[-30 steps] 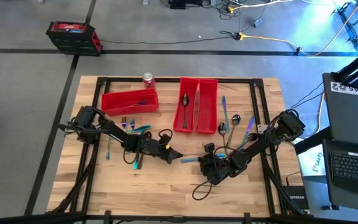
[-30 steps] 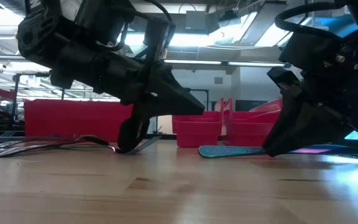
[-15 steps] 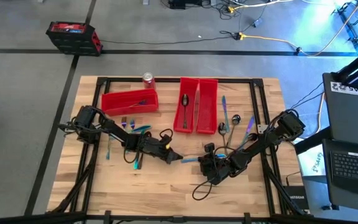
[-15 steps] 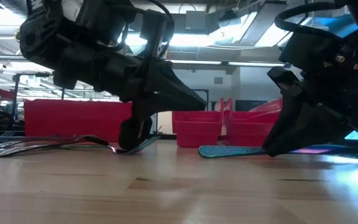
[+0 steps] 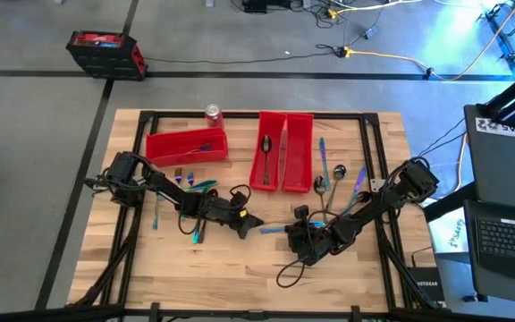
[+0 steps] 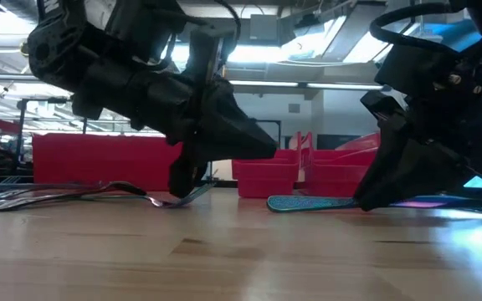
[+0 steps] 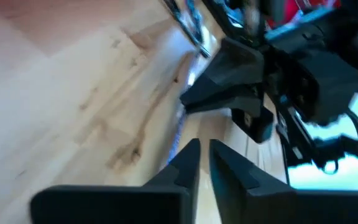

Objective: Sort silverware
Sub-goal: Put the blue table knife into the right red bin

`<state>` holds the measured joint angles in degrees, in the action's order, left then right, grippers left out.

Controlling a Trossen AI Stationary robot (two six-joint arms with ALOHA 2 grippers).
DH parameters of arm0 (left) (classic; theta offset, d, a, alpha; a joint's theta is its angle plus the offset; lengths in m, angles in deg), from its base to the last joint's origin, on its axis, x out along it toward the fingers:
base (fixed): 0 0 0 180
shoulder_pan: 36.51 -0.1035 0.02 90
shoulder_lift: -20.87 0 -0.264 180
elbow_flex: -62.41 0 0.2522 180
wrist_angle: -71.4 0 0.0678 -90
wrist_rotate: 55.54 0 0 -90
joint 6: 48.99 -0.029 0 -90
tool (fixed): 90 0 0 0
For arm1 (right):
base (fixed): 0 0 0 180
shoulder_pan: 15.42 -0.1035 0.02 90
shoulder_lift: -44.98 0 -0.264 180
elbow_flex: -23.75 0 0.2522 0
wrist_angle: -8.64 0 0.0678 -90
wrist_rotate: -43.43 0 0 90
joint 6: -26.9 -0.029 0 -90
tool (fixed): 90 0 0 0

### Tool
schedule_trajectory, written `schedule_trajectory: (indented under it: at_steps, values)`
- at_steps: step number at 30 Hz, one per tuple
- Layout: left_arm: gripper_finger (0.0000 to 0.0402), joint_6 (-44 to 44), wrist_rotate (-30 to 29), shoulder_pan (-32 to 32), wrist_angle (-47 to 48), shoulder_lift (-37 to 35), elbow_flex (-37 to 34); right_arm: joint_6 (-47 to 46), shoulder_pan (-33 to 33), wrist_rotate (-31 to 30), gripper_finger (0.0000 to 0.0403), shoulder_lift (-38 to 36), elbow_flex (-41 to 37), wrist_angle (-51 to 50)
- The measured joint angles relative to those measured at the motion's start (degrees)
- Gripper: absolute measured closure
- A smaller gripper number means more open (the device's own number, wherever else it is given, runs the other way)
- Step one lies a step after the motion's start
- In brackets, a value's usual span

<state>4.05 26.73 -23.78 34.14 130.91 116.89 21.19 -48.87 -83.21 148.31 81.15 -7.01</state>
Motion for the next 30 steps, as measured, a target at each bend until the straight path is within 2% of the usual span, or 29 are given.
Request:
schedule_trajectory:
  at_steps: [3,8,11,14,19,26,30]
  values:
    - [0.032,-2.9,0.1,0.1,4.6,-0.1,2.0,0.0,0.0,0.0,0.0388,0.0,0.0,0.0]
    - [0.0216,-4.8,-1.5,-0.1,15.4,-0.1,5.9,0.0,0.0,0.0,0.0388,0.0,0.0,0.0]
    - [0.0162,-5.7,-1.4,-0.1,16.6,-0.1,7.0,0.0,0.0,0.0,0.0388,0.0,0.0,0.0]
    - [0.0128,-5.6,0.7,-0.3,17.0,-0.1,7.8,0.0,0.0,0.0,0.0388,0.0,0.0,0.0]
    - [0.0115,-5.2,1.4,-0.4,24.0,-0.1,8.5,0.0,0.1,0.0,0.0388,0.0,0.0,0.0]
    - [0.0115,-4.9,-0.3,-0.9,23.1,-0.1,8.6,0.0,0.1,0.0,0.0388,0.0,0.0,0.0]
    - [0.0115,-3.7,1.5,-0.9,23.1,-0.1,8.6,0.0,0.1,0.0,0.0388,0.0,0.0,0.0]
